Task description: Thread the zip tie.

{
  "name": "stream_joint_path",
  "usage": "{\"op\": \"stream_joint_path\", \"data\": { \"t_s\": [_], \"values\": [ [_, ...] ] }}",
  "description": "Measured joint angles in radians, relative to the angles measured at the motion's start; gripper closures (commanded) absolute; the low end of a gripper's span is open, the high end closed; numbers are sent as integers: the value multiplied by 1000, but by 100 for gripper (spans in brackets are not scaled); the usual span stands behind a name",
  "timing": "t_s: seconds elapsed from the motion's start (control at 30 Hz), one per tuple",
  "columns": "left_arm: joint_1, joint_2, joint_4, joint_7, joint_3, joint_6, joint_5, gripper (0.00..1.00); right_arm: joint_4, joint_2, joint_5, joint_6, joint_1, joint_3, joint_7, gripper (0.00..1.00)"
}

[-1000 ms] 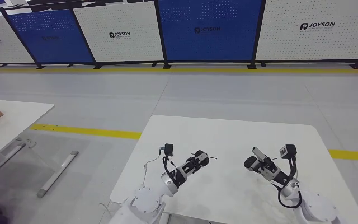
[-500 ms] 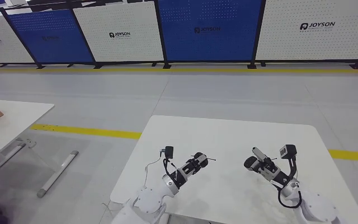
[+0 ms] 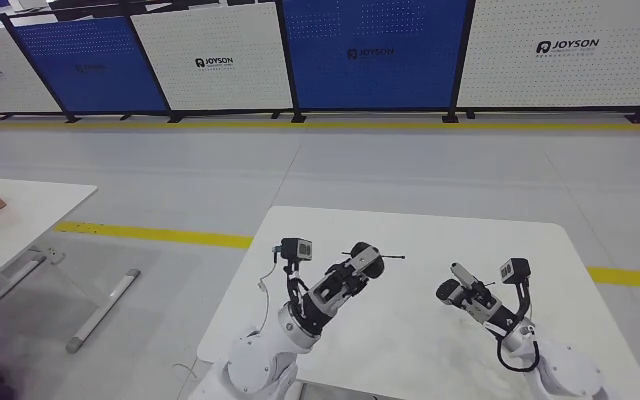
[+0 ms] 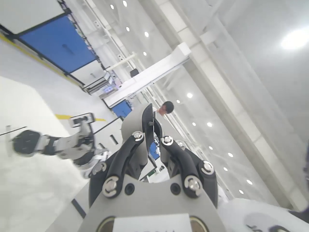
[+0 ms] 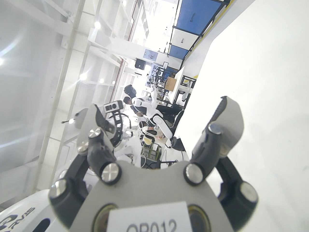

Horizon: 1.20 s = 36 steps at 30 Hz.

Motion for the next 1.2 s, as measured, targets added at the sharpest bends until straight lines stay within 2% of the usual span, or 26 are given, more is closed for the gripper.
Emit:
{"op": "stream_joint_path", "data": {
  "t_s": [0.07,0.13,0.17,0.23,0.33,0.6,0.67,0.77,0.87,0.93,1.03,1.2],
  "values": [
    [17,2,-54,-16,-13,0,-23,100,0,0,0,0,0,0,0,0],
    [30,3,-81,-25,-24,0,-27,100,0,0,0,0,0,0,0,0],
    [36,3,-87,-29,-28,0,-26,100,0,0,0,0,0,0,0,0],
    [42,3,-72,-36,-30,0,-16,100,0,0,0,0,0,0,0,0],
    [35,2,10,-32,-17,2,27,100,0,0,0,0,0,0,0,0],
    [-33,-7,276,-5,79,67,136,100,0,0,0,0,0,0,0,0],
    [-51,-10,332,2,105,64,148,100,0,0,0,0,0,0,0,0],
    [-74,-14,388,32,126,44,189,100,0,0,0,0,0,0,0,0],
    [-87,-16,422,112,137,-5,306,100,0,0,0,0,0,0,0,0],
    [-86,-19,436,136,150,-2,352,100,0,0,0,0,0,0,0,0],
    [-86,-19,437,135,152,4,316,100,0,0,0,0,0,0,0,0],
    [-86,-19,436,135,152,3,314,100,0,0,0,0,0,0,0,0]
  ]
}}
